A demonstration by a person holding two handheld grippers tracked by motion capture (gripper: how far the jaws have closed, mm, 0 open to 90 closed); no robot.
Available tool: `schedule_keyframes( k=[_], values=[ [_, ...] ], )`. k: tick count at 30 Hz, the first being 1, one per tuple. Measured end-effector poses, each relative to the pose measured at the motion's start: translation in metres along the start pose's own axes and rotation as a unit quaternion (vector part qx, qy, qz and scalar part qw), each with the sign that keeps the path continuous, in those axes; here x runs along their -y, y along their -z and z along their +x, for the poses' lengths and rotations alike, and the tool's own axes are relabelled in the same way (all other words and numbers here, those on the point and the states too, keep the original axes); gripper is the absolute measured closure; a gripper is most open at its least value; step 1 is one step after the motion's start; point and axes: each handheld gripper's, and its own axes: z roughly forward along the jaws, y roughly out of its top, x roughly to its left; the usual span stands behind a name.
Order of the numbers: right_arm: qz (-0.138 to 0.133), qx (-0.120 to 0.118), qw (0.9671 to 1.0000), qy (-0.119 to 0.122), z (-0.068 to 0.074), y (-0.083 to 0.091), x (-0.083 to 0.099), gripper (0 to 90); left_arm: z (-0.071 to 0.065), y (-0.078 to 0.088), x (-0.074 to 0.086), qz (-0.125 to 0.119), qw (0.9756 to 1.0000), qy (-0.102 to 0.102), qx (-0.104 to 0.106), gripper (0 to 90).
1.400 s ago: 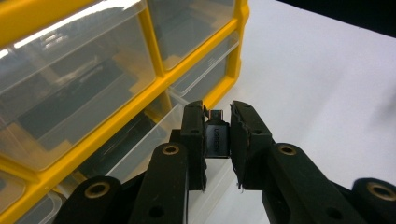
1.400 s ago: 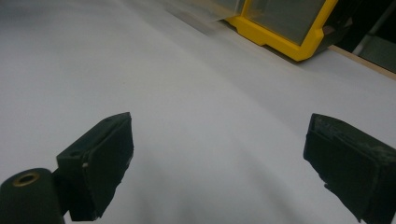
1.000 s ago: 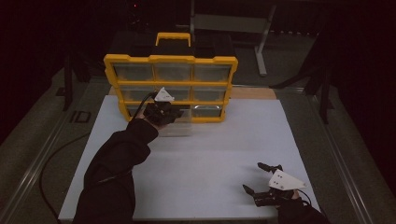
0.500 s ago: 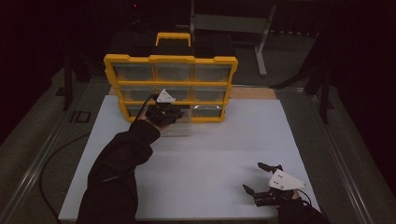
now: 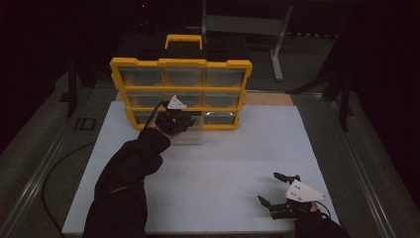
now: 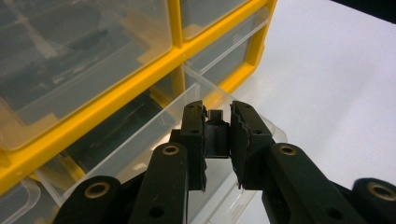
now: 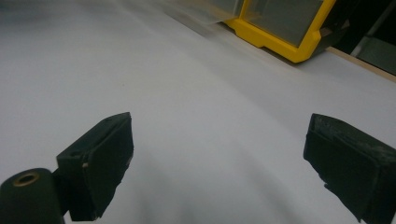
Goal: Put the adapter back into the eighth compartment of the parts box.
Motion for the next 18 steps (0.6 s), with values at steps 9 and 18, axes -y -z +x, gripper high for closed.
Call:
schedule_keyframes(
  k=[9,18],
  values=[
    [0.001,0.001,1.0000,0.001,0.0001,-0.0003,0.0000,8.4,0.0026,-0.0049,0.0030,0.012,0.9999,0.007,-0.008,75.6],
    [0.001,0.000,1.0000,0.001,0.0001,-0.0002,0.0000,8.3,0.0035,-0.0046,-0.0011,0.029,0.9994,0.007,-0.020,75.5]
  ],
)
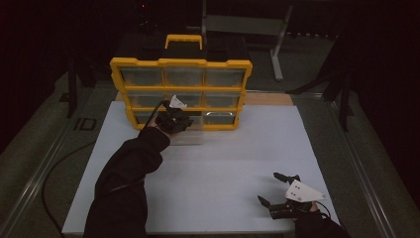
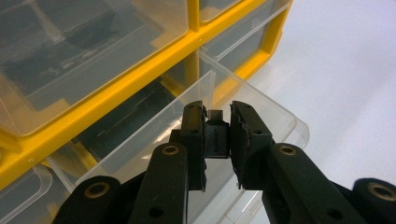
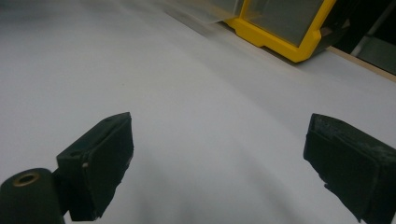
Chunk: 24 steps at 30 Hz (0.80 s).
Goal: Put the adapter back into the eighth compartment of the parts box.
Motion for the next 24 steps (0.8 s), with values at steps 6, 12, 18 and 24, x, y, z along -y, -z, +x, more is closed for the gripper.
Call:
schedule_keyframes(
  k=[6,12,18,24],
  values=[
    [0.000,0.000,1.0000,0.002,0.000,0.000,0.000,8.3,0.000,0.003,-0.002,0.001,0.9998,0.018,-0.011,63.4],
    [0.002,0.000,1.0000,0.000,0.001,0.000,0.000,8.3,-0.003,0.010,-0.005,-0.004,0.9994,0.028,-0.021,35.9],
    [0.002,0.001,1.0000,0.001,0.000,0.000,0.000,8.3,-0.006,0.015,-0.006,-0.005,0.9988,0.029,-0.040,23.7],
    [0.002,0.001,1.0000,0.001,0.000,0.000,0.000,8.3,-0.007,0.017,-0.001,0.005,0.9994,0.029,-0.019,1.3]
  ],
)
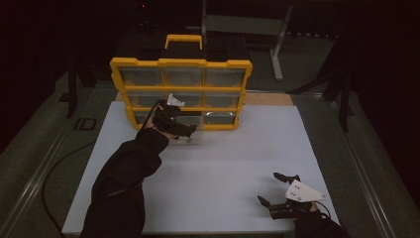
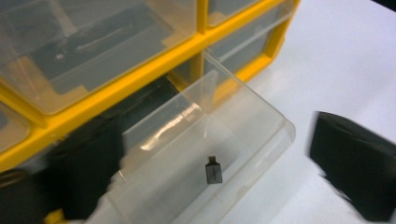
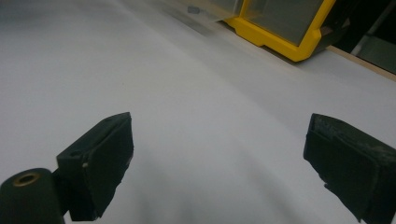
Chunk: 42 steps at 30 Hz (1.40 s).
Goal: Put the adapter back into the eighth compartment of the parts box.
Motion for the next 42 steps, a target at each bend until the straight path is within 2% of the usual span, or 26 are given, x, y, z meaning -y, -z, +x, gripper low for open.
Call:
schedule_keyframes(
  k=[2,7,8,10,11,12,15,17,20,25,34,42],
  values=[
    [0.000,0.000,1.0000,-0.001,0.000,0.000,0.000,8.3,-0.001,0.000,0.003,0.001,1.0000,-0.003,-0.008,0.0],
    [0.000,0.000,1.0000,-0.001,0.001,0.000,0.000,8.3,-0.004,0.004,0.008,-0.016,0.9998,0.007,-0.004,0.0],
    [0.000,0.000,1.0000,0.000,0.000,0.000,0.000,8.3,-0.006,0.005,0.009,-0.017,0.9999,0.004,0.000,0.0],
    [0.001,0.000,1.0000,-0.001,0.001,0.000,0.000,8.3,-0.008,0.005,0.012,-0.019,0.9998,0.002,-0.005,0.0],
    [0.001,0.000,1.0000,-0.001,0.001,0.000,0.000,8.3,-0.009,0.005,0.013,-0.018,0.9998,0.000,0.001,0.0],
    [0.000,0.000,1.0000,-0.001,0.001,0.000,0.000,8.3,-0.011,0.006,0.015,-0.018,0.9998,-0.002,-0.005,0.0],
    [0.000,0.001,1.0000,-0.001,0.001,0.000,0.000,8.3,-0.014,0.009,0.017,-0.021,0.9998,-0.006,0.000,0.0],
    [0.001,0.000,1.0000,-0.001,0.001,0.000,0.000,8.3,-0.016,0.011,0.018,-0.028,0.9995,-0.007,0.013,0.0],
    [0.001,0.000,1.0000,-0.001,0.001,0.000,0.000,8.3,-0.021,0.015,0.021,-0.038,0.9992,-0.009,0.011,0.0],
    [0.000,0.000,1.0000,-0.002,0.001,0.000,0.000,8.3,-0.029,0.019,0.025,-0.039,0.9990,-0.020,0.007,0.0],
    [-0.001,-0.001,1.0000,-0.001,0.001,0.000,-0.001,8.3,-0.041,0.022,0.037,-0.050,0.9984,-0.024,0.007,0.0],
    [-0.001,-0.001,1.0000,-0.001,0.001,0.000,-0.001,8.3,-0.045,0.025,0.046,-0.059,0.9980,-0.022,0.006,0.0]
  ],
)
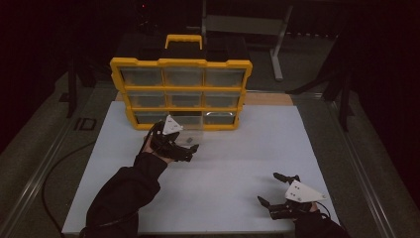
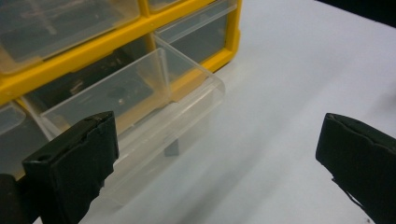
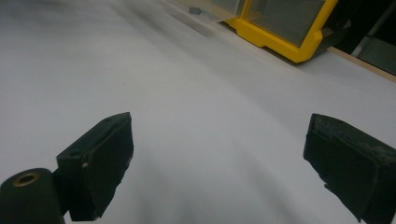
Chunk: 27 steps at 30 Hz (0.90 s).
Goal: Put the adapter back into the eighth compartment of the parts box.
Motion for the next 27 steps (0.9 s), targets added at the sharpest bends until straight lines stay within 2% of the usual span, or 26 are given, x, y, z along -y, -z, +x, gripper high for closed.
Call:
schedule_keyframes(
  k=[1,3,8,17,21,27],
  values=[
    [0.000,0.001,1.0000,0.000,0.000,0.000,0.000,8.3,-0.001,0.000,0.001,0.002,1.0000,-0.005,-0.005,0.0],
    [0.000,0.000,1.0000,0.000,0.000,0.000,0.000,8.3,-0.003,0.000,0.003,0.004,1.0000,-0.005,0.003,0.0],
    [0.001,0.000,1.0000,0.000,0.000,0.000,0.000,8.3,-0.010,-0.002,0.009,0.003,1.0000,-0.008,0.002,0.0],
    [0.001,0.000,1.0000,0.001,0.000,0.000,0.000,8.3,-0.017,-0.005,0.020,0.004,1.0000,-0.004,0.005,0.0],
    [0.001,0.000,1.0000,0.001,0.000,0.000,0.000,8.3,-0.019,-0.008,0.025,0.001,1.0000,0.006,0.008,0.0],
    [0.002,0.000,1.0000,0.001,0.000,0.000,0.000,8.3,-0.022,-0.010,0.031,0.002,1.0000,0.000,0.005,0.0]
  ],
)
